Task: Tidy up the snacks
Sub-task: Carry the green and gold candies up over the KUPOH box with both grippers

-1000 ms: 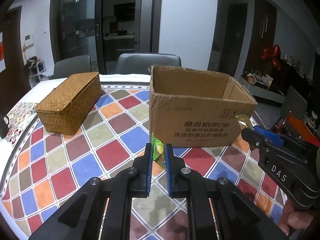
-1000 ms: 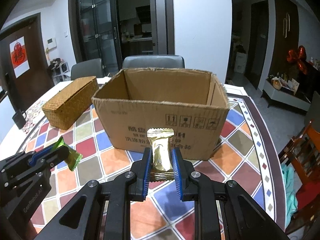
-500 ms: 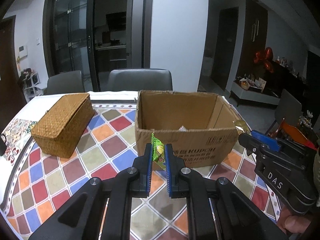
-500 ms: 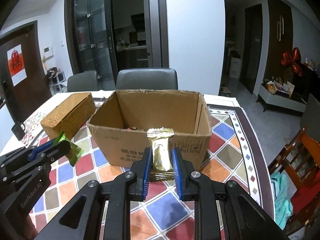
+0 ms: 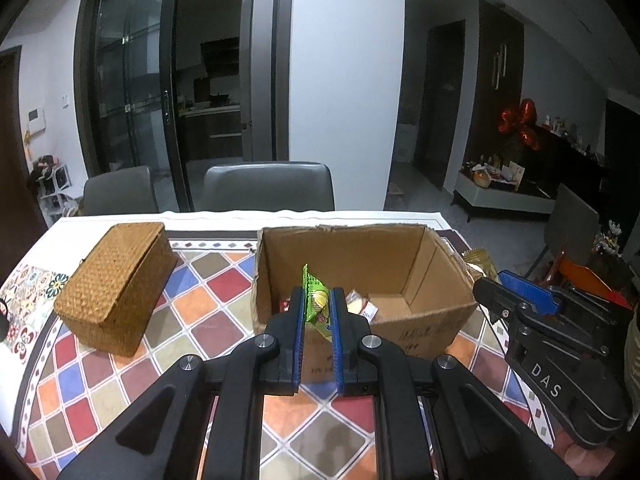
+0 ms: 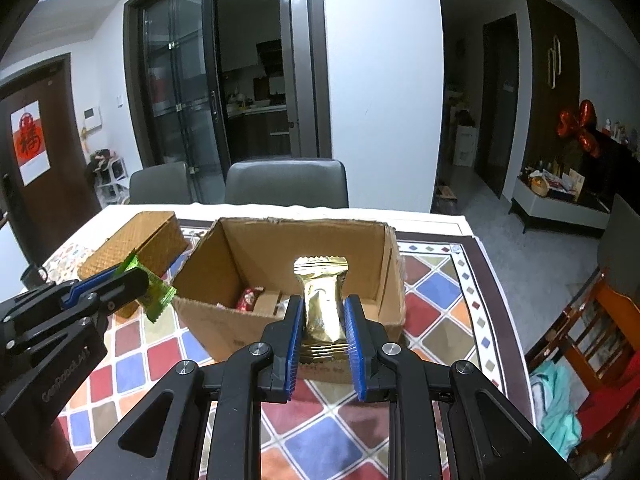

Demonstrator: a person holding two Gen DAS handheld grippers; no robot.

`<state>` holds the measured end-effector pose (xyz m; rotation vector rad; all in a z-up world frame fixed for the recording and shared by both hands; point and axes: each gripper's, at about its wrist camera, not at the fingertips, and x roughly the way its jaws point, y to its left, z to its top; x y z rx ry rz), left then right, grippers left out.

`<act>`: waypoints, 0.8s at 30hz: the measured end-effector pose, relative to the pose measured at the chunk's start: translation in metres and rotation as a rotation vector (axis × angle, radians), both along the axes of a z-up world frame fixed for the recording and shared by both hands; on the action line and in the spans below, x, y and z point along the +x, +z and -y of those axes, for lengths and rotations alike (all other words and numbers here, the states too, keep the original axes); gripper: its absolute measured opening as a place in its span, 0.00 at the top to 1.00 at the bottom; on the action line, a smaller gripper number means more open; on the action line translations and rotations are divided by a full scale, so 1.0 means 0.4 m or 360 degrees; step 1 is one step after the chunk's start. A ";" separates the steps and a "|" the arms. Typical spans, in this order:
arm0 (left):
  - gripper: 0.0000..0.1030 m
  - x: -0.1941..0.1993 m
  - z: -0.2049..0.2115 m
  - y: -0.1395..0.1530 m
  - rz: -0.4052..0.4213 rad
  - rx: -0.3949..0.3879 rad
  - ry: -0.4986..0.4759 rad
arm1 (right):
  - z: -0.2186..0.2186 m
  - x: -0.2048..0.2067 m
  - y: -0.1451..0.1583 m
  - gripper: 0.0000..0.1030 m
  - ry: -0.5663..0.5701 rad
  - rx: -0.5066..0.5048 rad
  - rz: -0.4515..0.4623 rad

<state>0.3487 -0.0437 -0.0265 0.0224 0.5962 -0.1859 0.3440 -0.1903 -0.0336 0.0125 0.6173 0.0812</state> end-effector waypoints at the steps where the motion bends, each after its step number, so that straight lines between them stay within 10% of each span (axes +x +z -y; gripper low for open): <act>1: 0.87 0.006 0.003 0.003 0.0003 0.0003 -0.0004 | 0.002 0.005 0.002 0.78 -0.0002 0.0001 0.0003; 24: 0.87 0.177 0.034 -0.045 -0.0052 0.0031 -0.0057 | 0.016 0.154 -0.038 0.78 -0.0018 0.0030 -0.0024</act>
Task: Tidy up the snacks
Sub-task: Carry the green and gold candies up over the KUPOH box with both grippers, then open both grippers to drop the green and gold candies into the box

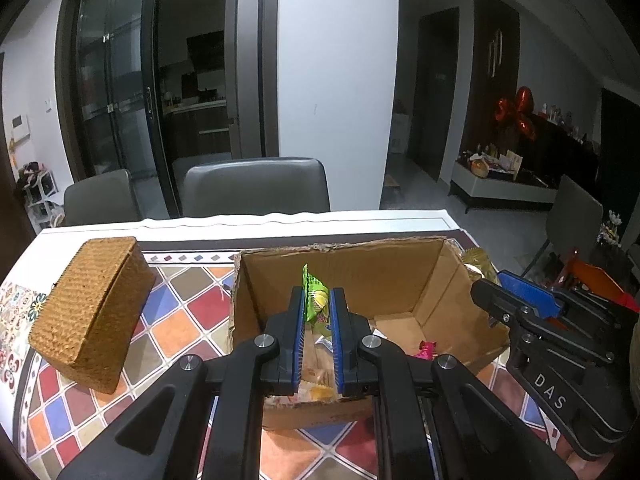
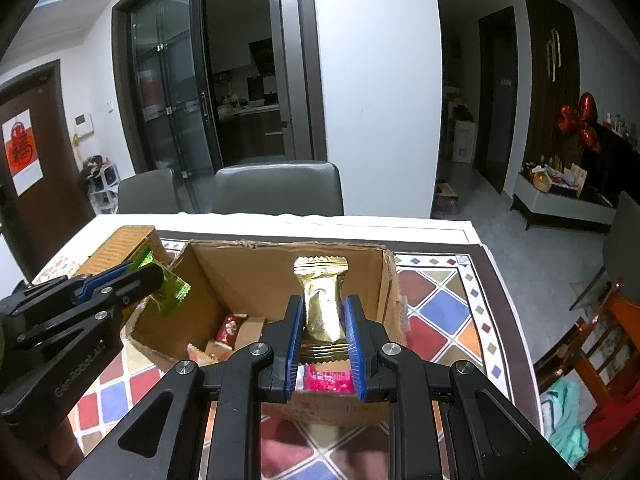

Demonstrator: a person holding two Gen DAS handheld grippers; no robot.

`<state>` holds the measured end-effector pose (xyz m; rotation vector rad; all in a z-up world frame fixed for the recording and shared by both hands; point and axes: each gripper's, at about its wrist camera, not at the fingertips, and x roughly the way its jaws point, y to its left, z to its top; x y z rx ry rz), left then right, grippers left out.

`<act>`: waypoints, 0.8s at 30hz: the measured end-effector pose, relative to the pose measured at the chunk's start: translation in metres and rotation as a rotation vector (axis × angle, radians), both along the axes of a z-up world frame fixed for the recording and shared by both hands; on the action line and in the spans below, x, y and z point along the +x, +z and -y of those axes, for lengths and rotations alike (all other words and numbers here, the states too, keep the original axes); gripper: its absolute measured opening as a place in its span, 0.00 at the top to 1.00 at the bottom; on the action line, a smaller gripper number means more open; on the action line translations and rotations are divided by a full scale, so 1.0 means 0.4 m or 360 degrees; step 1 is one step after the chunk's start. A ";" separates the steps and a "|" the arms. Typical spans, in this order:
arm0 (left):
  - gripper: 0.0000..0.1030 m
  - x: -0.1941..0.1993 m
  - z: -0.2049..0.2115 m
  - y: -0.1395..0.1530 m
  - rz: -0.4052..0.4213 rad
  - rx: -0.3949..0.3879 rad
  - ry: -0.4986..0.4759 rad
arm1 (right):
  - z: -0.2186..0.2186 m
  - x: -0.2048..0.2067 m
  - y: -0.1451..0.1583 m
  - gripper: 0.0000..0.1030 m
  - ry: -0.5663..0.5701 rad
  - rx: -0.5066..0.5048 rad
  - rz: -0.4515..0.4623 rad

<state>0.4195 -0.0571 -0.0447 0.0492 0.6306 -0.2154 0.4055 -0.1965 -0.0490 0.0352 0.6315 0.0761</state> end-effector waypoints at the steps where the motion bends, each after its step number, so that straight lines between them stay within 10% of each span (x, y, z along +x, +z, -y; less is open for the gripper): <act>1: 0.87 0.005 -0.001 -0.004 -0.0006 0.0002 -0.0002 | 0.002 0.003 -0.005 0.78 0.0002 0.0002 -0.0003; 14: 0.83 0.041 0.012 -0.046 -0.0051 0.0033 0.0002 | 0.003 0.043 -0.050 0.78 0.0023 -0.0013 -0.0042; 17: 0.69 0.039 0.015 -0.049 -0.0051 0.0036 0.0020 | 0.004 0.045 -0.053 0.77 0.0025 -0.0018 -0.0048; 24: 0.47 0.029 0.005 -0.049 -0.0038 0.0049 0.0058 | 0.005 0.044 -0.054 0.48 0.0002 -0.0022 -0.0034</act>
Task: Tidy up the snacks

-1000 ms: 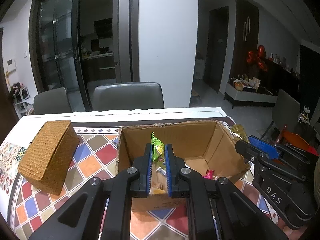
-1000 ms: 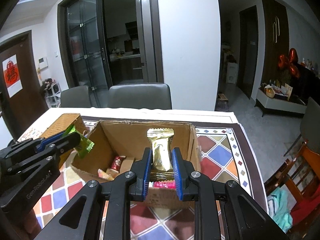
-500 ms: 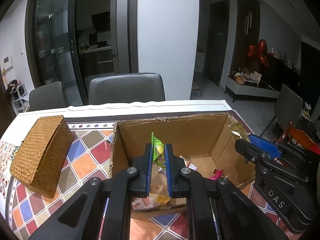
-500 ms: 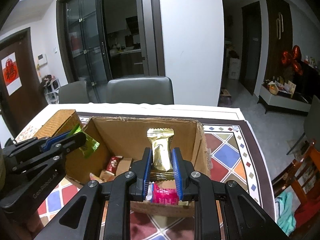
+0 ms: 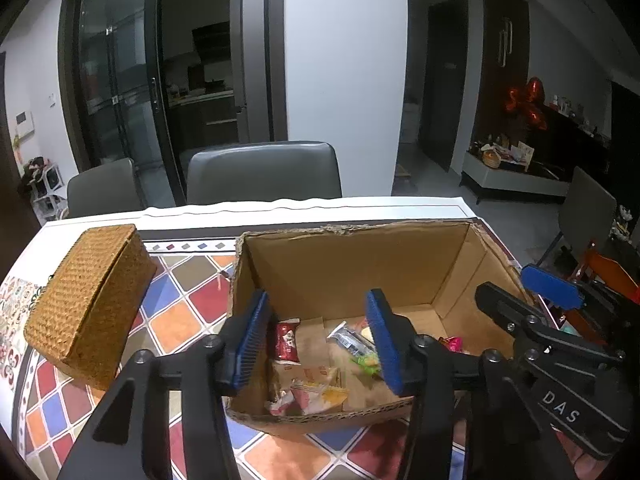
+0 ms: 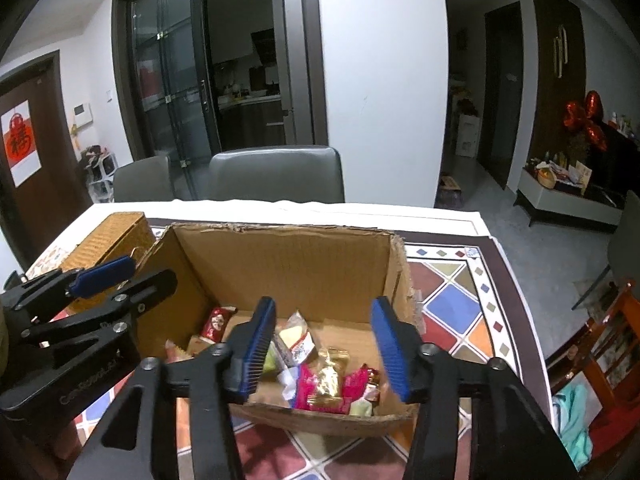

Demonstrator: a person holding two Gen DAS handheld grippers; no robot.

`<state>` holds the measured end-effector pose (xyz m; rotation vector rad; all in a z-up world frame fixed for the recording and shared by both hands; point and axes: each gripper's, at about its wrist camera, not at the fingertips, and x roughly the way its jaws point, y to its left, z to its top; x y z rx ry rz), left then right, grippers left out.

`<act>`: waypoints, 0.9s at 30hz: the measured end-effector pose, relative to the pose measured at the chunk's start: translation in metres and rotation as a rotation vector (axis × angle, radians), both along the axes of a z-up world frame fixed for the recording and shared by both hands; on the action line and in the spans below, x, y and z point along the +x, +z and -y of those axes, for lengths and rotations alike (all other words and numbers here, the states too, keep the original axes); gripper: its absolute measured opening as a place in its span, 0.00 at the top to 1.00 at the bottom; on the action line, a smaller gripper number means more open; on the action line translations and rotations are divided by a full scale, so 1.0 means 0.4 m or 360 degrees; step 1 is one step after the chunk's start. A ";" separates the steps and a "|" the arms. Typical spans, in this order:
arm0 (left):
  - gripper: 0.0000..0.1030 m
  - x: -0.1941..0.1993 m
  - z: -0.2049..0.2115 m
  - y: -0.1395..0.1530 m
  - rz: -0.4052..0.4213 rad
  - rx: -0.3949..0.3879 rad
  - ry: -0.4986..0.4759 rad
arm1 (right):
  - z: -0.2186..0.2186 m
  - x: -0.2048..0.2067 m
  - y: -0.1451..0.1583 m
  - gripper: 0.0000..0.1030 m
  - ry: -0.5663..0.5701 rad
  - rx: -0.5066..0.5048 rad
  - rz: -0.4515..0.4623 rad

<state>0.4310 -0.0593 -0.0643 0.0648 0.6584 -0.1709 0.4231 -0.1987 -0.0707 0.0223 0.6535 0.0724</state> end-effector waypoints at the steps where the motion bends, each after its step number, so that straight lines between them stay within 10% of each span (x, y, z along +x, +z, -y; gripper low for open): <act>1: 0.45 -0.001 -0.003 0.000 0.0004 0.0004 0.0005 | 0.002 0.000 0.000 0.47 -0.0005 0.0003 -0.0002; 27: 0.05 -0.206 -0.083 0.092 0.0138 0.0040 0.0189 | -0.011 -0.176 0.093 0.21 -0.0092 -0.0073 0.0093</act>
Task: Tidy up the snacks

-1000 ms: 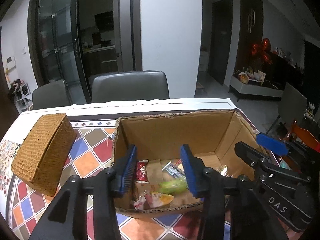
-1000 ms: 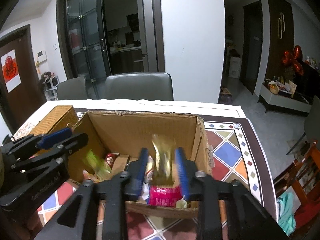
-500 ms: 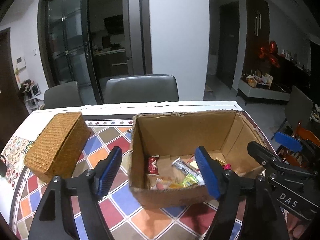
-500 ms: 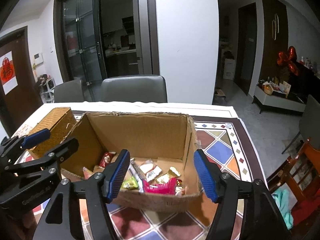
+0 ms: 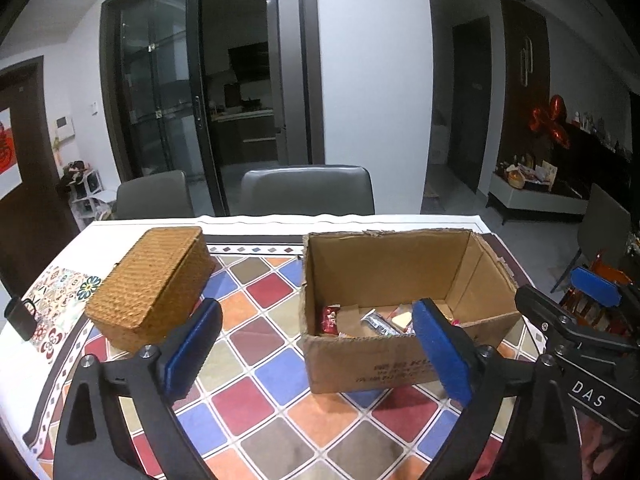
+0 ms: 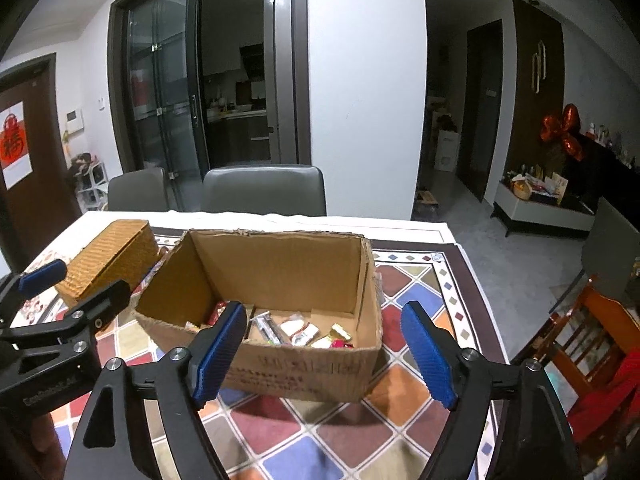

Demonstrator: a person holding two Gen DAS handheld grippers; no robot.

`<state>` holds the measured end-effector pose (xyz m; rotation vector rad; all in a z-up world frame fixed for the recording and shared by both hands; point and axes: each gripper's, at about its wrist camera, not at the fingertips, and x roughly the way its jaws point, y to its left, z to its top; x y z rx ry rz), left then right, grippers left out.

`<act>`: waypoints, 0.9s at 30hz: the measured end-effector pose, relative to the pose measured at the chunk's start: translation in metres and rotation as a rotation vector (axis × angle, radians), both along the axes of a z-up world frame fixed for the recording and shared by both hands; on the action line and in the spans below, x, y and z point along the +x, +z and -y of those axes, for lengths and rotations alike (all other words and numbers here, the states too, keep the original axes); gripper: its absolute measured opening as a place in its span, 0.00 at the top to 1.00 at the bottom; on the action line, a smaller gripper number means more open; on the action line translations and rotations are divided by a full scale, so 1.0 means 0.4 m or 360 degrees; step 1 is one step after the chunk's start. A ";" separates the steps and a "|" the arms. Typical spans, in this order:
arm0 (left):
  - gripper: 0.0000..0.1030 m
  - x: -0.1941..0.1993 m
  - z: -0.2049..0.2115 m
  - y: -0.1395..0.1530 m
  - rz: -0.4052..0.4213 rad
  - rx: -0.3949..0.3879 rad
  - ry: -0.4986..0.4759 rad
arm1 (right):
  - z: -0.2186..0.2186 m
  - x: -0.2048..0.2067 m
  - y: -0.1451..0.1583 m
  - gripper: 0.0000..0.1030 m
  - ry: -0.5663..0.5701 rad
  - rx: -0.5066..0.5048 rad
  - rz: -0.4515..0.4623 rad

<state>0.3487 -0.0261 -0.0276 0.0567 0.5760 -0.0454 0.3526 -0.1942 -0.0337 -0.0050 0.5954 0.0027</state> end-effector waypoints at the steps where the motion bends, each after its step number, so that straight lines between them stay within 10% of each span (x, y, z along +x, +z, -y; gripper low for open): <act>1: 0.04 -0.009 -0.004 0.004 0.0006 -0.0002 0.0006 | -0.003 -0.009 0.003 0.21 -0.0002 0.0000 0.0005; 27: 0.00 -0.253 -0.039 0.035 0.0037 -0.0023 0.0036 | -0.022 -0.243 0.062 0.19 -0.0033 -0.0011 0.0061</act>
